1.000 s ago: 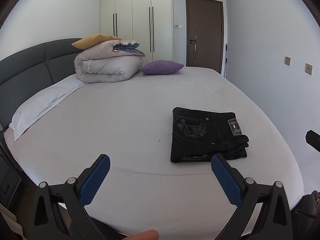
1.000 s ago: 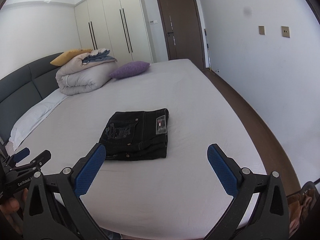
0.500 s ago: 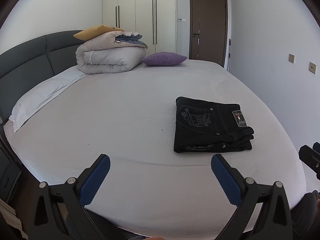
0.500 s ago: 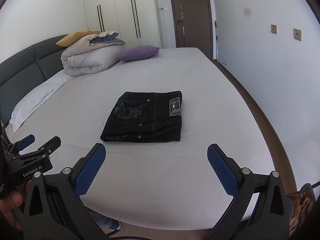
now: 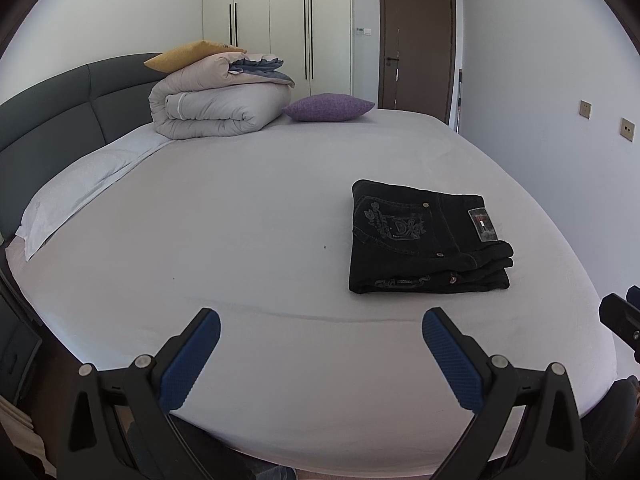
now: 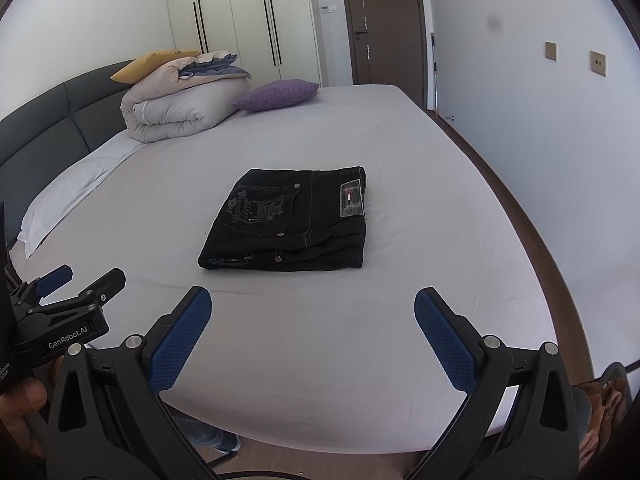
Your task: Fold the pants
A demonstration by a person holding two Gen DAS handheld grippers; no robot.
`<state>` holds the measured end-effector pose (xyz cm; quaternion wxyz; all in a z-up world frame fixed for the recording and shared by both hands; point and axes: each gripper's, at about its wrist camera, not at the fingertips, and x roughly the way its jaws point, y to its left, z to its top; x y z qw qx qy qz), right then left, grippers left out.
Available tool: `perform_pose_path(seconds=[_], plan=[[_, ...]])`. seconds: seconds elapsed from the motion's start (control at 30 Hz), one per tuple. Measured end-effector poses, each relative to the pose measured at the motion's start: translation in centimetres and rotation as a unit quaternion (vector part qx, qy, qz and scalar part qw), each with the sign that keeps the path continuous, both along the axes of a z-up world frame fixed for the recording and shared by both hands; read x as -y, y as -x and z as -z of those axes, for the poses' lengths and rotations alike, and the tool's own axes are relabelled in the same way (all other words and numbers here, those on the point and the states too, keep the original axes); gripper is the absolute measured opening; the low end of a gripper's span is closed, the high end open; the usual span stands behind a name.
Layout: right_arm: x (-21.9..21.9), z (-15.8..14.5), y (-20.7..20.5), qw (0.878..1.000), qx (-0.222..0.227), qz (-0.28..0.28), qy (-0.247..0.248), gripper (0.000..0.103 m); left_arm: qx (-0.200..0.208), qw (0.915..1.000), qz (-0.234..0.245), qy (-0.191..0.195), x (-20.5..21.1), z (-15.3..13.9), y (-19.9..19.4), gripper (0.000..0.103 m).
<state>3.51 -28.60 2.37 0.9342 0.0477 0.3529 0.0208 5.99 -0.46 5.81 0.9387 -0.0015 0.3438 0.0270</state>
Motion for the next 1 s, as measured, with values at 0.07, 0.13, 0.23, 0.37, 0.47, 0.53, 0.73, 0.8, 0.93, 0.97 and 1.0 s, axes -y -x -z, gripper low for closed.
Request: perform_pose_path(seconds=[0.07, 0.13, 0.23, 0.37, 0.47, 0.53, 0.73, 0.8, 0.93, 0.97, 1.0], plan=[[0.0, 0.1, -0.2, 1.000, -0.001, -0.001, 0.000, 0.103, -0.001, 1.0000, 0.001, -0.001, 0.1, 0.1, 0.0, 0.103], [0.0, 0.2, -0.3, 1.000, -0.003, -0.001, 0.000, 0.103, -0.003, 1.0000, 0.002, -0.002, 0.2, 0.2, 0.0, 0.103], [0.1, 0.4, -0.6, 1.000, -0.006, 0.000, 0.000, 0.103, -0.004, 1.0000, 0.003, -0.002, 0.3, 0.4, 0.0, 0.103], [-0.1, 0.7, -0.8, 1.000, -0.007, 0.002, -0.001, 0.103, -0.005, 1.0000, 0.003, -0.001, 0.4, 0.4, 0.0, 0.103], [-0.2, 0.8, -0.9, 1.000, -0.008, 0.001, 0.000, 0.103, -0.005, 1.0000, 0.003, -0.001, 0.4, 0.4, 0.0, 0.103], [-0.3, 1.0, -1.0, 1.000, -0.009, 0.001, 0.000, 0.103, -0.004, 1.0000, 0.002, -0.001, 0.4, 0.4, 0.0, 0.103], [-0.6, 1.2, -1.3, 1.000, -0.011, 0.000, 0.001, 0.103, -0.006, 1.0000, 0.006, 0.002, 0.6, 0.7, 0.1, 0.103], [-0.6, 1.2, -1.2, 1.000, -0.011, 0.000, 0.001, 0.103, -0.007, 0.9999, 0.008, 0.004, 0.6, 0.8, 0.1, 0.103], [-0.8, 1.3, -1.2, 1.000, -0.012, 0.000, 0.001, 0.103, -0.009, 0.9999, 0.011, 0.006, 0.6, 0.9, 0.0, 0.103], [-0.9, 1.4, -1.2, 1.000, -0.012, 0.000, 0.001, 0.103, -0.010, 0.9999, 0.011, 0.007, 0.7, 0.9, 0.1, 0.103], [-0.9, 1.5, -1.3, 1.000, -0.013, 0.000, 0.001, 0.103, -0.011, 0.9998, 0.013, 0.007, 0.7, 1.0, -0.1, 0.103]])
